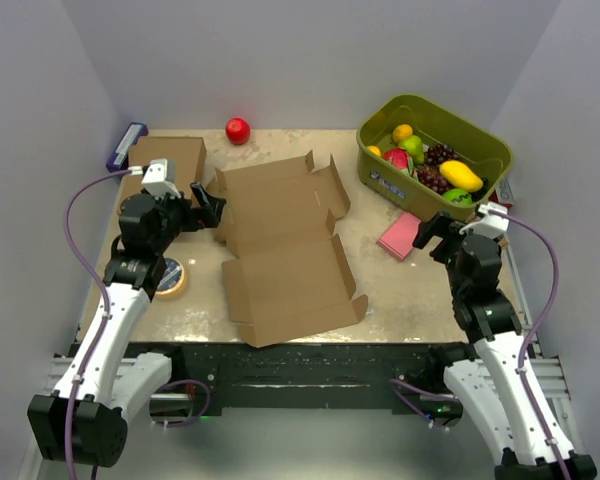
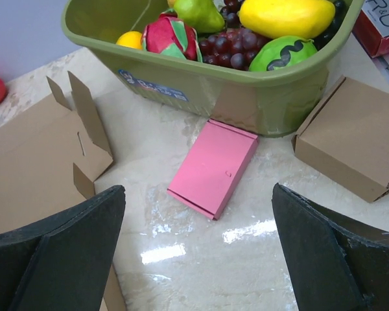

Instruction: Fold the paper box

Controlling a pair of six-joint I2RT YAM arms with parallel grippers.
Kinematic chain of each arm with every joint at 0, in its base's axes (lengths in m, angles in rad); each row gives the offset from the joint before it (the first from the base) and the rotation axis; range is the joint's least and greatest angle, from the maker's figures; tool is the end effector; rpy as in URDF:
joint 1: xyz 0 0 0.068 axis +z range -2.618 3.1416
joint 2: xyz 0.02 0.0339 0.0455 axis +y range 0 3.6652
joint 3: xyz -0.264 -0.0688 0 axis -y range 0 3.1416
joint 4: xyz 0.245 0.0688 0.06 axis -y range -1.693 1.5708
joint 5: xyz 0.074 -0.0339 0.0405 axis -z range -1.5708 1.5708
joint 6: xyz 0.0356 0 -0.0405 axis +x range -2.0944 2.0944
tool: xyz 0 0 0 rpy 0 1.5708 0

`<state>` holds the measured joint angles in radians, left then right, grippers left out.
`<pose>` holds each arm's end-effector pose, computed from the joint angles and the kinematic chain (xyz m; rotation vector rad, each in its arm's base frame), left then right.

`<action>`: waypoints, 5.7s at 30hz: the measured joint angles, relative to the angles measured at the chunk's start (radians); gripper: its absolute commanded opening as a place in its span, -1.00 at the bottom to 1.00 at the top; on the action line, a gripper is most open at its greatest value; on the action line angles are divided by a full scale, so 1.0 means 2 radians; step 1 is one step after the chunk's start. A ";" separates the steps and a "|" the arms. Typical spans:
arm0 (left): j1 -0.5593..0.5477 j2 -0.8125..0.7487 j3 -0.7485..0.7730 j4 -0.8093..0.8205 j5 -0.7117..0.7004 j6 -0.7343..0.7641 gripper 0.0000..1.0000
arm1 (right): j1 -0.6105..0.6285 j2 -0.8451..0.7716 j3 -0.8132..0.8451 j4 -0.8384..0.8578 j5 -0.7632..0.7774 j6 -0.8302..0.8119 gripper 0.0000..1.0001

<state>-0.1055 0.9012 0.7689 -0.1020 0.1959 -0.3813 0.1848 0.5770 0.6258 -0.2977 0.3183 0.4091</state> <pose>0.2109 -0.0293 0.3224 -0.1107 1.8281 -0.5215 0.1446 0.0157 0.3028 0.4235 1.7587 0.1329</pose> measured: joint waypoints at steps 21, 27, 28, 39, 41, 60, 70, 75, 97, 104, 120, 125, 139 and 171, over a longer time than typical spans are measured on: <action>0.000 -0.012 0.002 -0.009 0.011 0.030 0.99 | 0.063 0.082 0.069 -0.038 -0.076 -0.022 0.57; 0.000 -0.013 0.001 -0.008 0.019 0.032 0.99 | 0.230 0.185 0.096 -0.041 0.007 -0.013 0.60; 0.000 -0.013 0.001 -0.008 0.019 0.032 0.99 | 0.250 0.212 0.105 -0.037 0.018 -0.010 0.60; 0.000 0.023 0.001 -0.012 0.026 0.035 0.99 | 0.314 0.405 0.131 -0.017 0.084 0.015 0.66; 0.000 0.028 0.001 -0.014 0.028 0.035 0.99 | 0.314 0.402 0.127 0.002 0.082 0.015 0.65; -0.001 0.056 0.001 -0.028 0.020 0.045 0.98 | 0.244 0.478 0.119 0.115 -0.024 -0.028 0.29; -0.007 0.084 0.003 -0.044 0.008 0.058 0.95 | 0.248 0.523 0.119 0.128 -0.048 -0.046 -0.64; -0.012 0.095 0.006 -0.053 0.002 0.062 0.95 | 0.247 0.510 0.112 0.128 -0.046 -0.047 -1.00; 0.001 0.155 0.018 -0.036 0.039 0.045 0.99 | 0.248 0.194 -0.020 0.120 -0.019 -0.031 -1.00; 0.001 0.213 0.044 -0.020 0.064 0.031 0.99 | 0.248 0.192 -0.036 0.119 -0.020 -0.032 -1.00; -0.066 0.358 0.138 -0.066 -0.014 0.070 0.43 | 0.248 0.178 -0.053 0.122 -0.041 -0.034 -1.00; -0.073 0.365 0.140 -0.081 -0.061 0.086 0.14 | 0.248 0.165 -0.056 0.122 -0.051 -0.034 -1.00; -0.094 0.372 0.138 -0.077 -0.130 0.107 -1.00 | 0.248 0.133 -0.056 0.101 -0.050 -0.022 -0.08; -0.162 0.067 -0.006 0.106 -0.059 0.190 -1.00 | 0.233 0.258 0.203 0.051 -0.027 0.093 0.97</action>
<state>-0.4290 1.0348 0.7563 0.1101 0.0772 -0.0013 0.6506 1.0931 1.0313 -0.1967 0.2653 0.5949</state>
